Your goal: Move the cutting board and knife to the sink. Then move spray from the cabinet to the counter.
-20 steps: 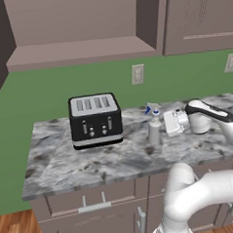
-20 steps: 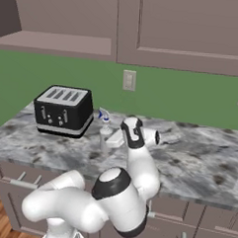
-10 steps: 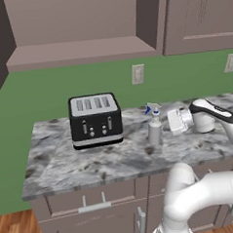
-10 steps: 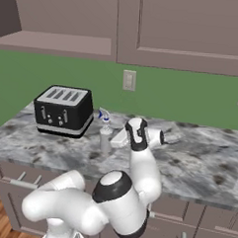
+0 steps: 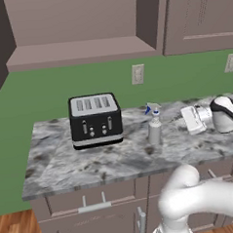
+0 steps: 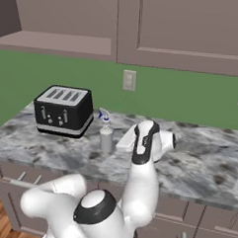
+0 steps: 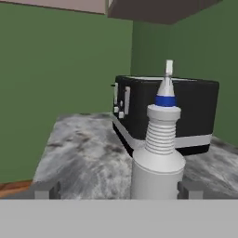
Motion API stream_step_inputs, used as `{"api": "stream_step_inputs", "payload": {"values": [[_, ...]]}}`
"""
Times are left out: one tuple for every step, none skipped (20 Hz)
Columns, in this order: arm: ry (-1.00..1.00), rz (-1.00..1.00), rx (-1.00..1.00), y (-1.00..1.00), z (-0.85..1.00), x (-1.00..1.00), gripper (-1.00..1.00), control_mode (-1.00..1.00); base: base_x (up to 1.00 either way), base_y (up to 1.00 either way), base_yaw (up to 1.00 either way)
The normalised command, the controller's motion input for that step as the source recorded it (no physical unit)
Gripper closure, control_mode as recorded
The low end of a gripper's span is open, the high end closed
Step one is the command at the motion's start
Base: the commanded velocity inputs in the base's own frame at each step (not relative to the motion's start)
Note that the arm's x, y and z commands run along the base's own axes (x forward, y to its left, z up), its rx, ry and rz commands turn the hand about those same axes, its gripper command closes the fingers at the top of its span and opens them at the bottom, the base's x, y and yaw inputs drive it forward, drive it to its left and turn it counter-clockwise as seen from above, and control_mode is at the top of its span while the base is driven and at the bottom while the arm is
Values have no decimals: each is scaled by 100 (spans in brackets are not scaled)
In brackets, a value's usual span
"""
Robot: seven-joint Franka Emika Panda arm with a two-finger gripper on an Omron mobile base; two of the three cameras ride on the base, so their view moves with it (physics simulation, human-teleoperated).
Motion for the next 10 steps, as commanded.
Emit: {"api": "stream_step_inputs", "payload": {"values": [[-13,-10,0,5,68,-100,-100,-100,0,0,0],[-14,-9,0,26,77,-100,-100,-100,0,0,0],[-15,-7,-1,41,84,-100,-100,-100,0,0,0],[-17,-3,-8,62,88,-100,-100,-100,0,0,0],[-18,0,-14,82,89,-100,-100,-100,0,0,0],[-17,0,-16,89,85,-100,-100,-100,0,0,0],[-16,0,-18,98,79,-100,-100,-100,0,0,0],[-16,0,-19,94,69,-100,-100,-100,0,0,0],[-20,0,-21,87,63,-100,-100,-100,0,0,0],[-17,0,-20,83,43,-100,-100,-100,0,0,0]]}}
